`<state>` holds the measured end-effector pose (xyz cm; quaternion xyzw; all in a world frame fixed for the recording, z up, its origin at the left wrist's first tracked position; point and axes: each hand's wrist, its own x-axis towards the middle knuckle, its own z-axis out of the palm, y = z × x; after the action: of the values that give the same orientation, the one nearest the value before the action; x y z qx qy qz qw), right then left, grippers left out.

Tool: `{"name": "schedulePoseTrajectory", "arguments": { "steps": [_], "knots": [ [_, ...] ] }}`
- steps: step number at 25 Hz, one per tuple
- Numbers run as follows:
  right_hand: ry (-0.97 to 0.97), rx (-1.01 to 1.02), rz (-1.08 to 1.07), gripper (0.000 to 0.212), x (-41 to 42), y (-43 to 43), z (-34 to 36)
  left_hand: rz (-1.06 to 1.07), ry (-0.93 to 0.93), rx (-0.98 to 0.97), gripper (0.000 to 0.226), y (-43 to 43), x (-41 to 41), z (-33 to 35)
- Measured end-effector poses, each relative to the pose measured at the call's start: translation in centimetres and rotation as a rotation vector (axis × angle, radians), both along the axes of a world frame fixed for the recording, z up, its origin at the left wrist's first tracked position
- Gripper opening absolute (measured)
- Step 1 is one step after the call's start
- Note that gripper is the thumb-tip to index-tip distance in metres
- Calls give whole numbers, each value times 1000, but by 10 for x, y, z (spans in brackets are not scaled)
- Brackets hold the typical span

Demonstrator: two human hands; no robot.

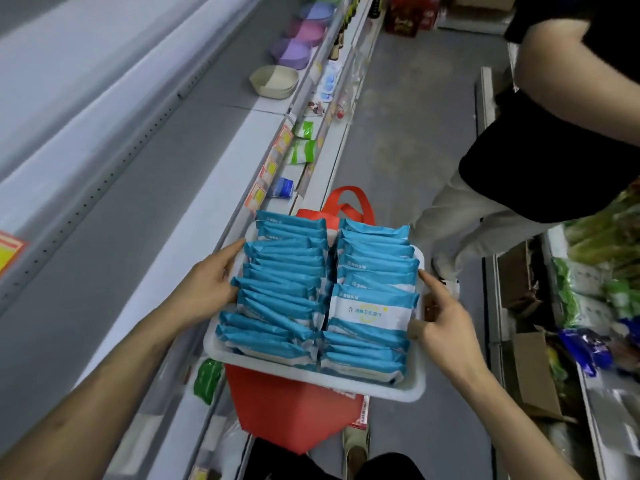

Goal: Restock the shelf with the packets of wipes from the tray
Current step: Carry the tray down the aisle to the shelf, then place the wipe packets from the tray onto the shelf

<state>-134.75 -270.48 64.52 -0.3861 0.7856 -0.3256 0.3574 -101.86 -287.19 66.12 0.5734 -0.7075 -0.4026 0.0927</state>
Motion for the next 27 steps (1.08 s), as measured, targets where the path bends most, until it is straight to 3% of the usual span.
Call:
{"name": "schedulePoseTrajectory", "arguments": {
  "steps": [10, 15, 17, 22, 27],
  "knots": [
    [69, -8, 59, 97, 5, -3, -11, -39, 35, 50, 87, -9, 13, -14],
    [68, 33, 151, 95, 1, 2, -12, -144, 10, 8, 79, -2, 15, -6],
    [143, 52, 163, 89, 1, 9, -9, -117, -52, -35, 80, 3, 26, -5],
    [528, -137, 120, 53, 12, 31, 4, -202, -34, -550, 45, 36, 58, 0],
    [483, -287, 240, 25, 41, 19, 20, -486, -1, -600, 34, 66, 61, 6]
  ]
}}
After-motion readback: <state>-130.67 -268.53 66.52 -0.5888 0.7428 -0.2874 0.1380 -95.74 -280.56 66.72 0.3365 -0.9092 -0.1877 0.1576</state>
